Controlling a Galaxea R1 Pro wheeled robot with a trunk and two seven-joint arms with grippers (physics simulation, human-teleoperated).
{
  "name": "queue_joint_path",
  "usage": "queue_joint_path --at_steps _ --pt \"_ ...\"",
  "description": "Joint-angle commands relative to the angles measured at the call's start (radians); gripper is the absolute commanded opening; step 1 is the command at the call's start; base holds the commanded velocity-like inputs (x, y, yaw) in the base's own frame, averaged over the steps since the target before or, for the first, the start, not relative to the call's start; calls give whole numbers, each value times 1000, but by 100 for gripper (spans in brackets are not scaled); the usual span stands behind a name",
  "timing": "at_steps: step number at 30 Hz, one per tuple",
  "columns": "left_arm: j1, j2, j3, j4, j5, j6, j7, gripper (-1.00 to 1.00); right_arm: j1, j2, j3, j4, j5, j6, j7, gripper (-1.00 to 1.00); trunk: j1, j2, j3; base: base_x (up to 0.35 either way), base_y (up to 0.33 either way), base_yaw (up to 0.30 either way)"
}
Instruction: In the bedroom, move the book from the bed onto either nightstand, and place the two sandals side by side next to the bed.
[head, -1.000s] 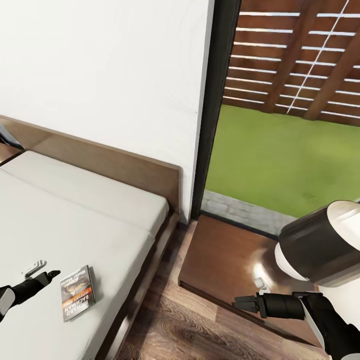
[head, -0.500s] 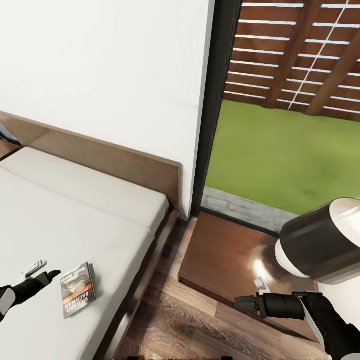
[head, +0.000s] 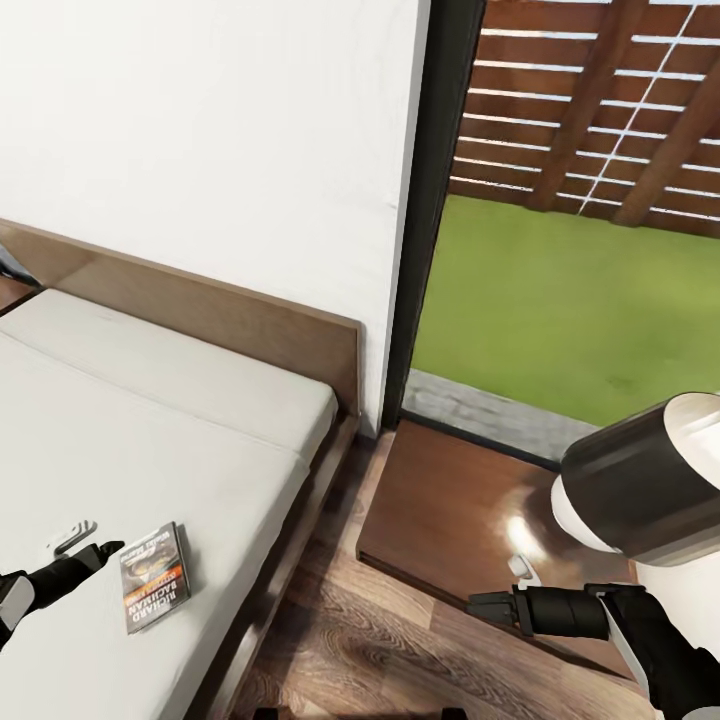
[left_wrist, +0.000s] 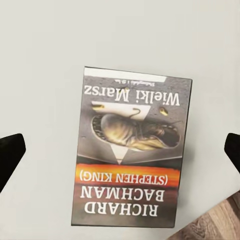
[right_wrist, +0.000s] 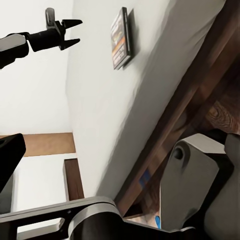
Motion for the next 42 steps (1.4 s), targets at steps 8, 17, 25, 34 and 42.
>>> queue_joint_path --at_steps 8,17,25,34,42 --pt "-1 -6 8 -1 -4 8 -5 100 0 0 1 0 -1 10 3 100 31 -57 -26 0 0 0" --pt "-1 -6 8 -1 -4 8 -5 100 0 0 1 0 -1 10 3 100 39 -71 -33 0 0 0" --pt "-1 -6 8 -1 -4 9 -5 100 0 0 1 0 -1 10 3 100 58 -106 -48 0 0 0" --pt "-1 -6 8 -1 -4 9 -5 100 0 0 0 0 -1 10 3 100 92 -169 -76 0 0 0" --pt "-1 -6 9 -1 -4 9 -5 100 0 0 1 0 -1 10 3 100 123 -225 -102 0 0 0"
